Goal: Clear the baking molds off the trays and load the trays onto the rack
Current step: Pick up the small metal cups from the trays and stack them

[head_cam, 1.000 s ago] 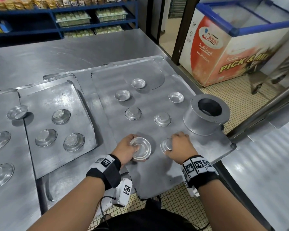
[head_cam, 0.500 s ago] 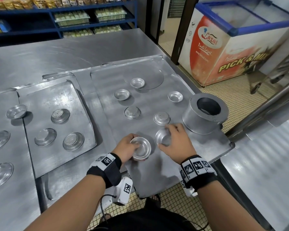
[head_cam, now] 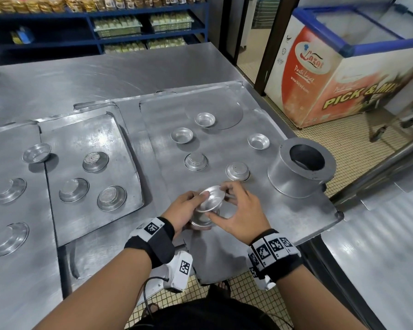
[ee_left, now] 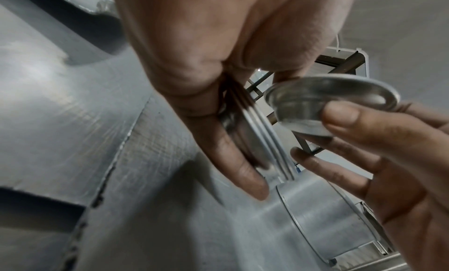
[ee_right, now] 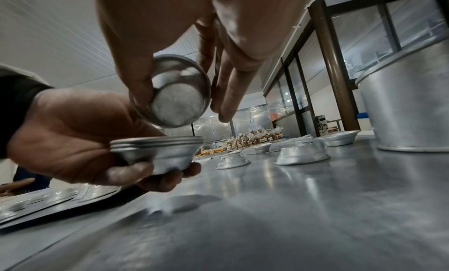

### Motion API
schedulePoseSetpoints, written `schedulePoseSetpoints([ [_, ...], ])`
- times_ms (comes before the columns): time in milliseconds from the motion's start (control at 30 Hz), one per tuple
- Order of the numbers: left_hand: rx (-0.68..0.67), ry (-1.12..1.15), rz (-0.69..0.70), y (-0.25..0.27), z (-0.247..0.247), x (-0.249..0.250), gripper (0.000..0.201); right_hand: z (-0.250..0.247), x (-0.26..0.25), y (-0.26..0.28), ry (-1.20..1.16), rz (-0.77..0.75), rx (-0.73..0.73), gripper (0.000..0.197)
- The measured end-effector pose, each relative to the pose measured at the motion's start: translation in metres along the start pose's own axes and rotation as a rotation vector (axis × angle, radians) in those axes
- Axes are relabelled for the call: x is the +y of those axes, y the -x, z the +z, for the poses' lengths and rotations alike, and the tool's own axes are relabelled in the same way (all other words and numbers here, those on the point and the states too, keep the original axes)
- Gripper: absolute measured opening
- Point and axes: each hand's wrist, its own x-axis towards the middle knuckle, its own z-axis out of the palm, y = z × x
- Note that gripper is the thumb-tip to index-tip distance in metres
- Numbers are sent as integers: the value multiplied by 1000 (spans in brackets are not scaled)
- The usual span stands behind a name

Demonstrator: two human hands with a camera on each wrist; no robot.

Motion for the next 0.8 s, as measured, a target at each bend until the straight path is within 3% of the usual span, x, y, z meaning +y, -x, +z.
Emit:
schedulePoseSetpoints([
  [167, 20, -53, 46, -1, -2, -1, 27, 6, 4, -3, 8, 48, -113, 61],
  [433, 50, -19, 111, 2, -14, -6, 25, 6, 8, -14, -15, 56, -311, 44],
  [533, 100, -31, 132, 3, -16, -6, 22, 4, 9, -21, -20, 30, -377, 48],
  [667, 155, -85, 164, 3, -19, -6, 22, 2, 16, -31, 116, 9, -479, 59],
  [800, 155, -89, 179, 5, -21, -3, 22, 3, 28, -46, 290, 47, -466, 51],
])
